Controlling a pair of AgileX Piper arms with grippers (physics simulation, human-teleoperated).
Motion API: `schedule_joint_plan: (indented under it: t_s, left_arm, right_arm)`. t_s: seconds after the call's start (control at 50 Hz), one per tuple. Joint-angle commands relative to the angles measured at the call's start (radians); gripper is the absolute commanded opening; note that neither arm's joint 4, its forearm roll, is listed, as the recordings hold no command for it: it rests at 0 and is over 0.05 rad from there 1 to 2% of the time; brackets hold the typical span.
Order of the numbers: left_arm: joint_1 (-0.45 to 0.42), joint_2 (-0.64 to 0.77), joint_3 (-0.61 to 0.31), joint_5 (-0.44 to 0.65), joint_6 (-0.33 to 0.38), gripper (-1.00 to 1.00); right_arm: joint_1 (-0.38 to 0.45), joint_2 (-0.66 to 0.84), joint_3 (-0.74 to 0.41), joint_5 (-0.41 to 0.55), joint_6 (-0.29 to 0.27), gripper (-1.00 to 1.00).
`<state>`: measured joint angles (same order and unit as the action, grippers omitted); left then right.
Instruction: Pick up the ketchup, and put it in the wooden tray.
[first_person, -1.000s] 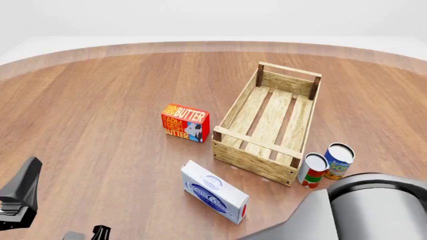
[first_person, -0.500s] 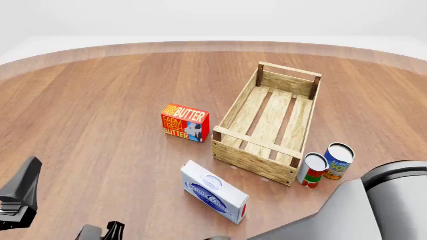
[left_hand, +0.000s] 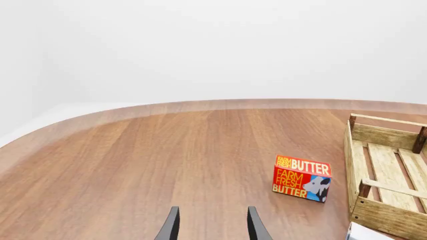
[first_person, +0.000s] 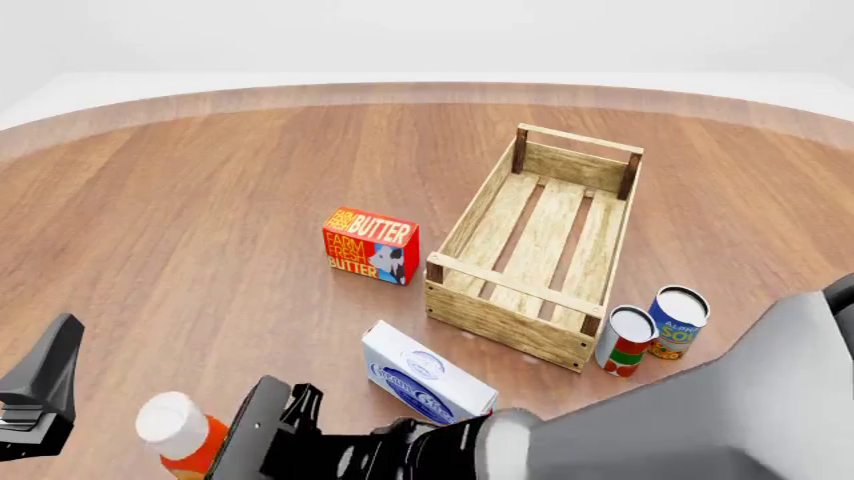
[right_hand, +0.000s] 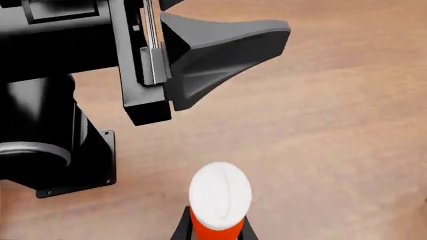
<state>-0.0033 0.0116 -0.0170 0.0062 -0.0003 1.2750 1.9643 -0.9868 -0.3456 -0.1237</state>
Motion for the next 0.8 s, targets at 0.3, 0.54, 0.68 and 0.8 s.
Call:
schedule_joint_plan:
  t_s: [0.3,0.54,0.68,0.8]
  left_arm:
    - [0.0,0.0,0.0,0.0,0.0,1.0]
    - [0.0,0.0,0.0,0.0,0.0,1.0]
    - [0.0,0.0,0.0,0.0,0.0,1.0]
    - [0.0,0.0,0.0,0.0,0.0,1.0]
  right_arm:
    - [-0.175,-0.184,0.048,0.091,-0.055,-1.0]
    - [-0.25,-0.256,-0.016,0.19,-0.101,-1.0]
    - [-0.305,-0.27,-0.037,0.221,-0.117,-1.0]
    - [-0.361,-0.296,-0.042,0.239,-0.13,-1.0]
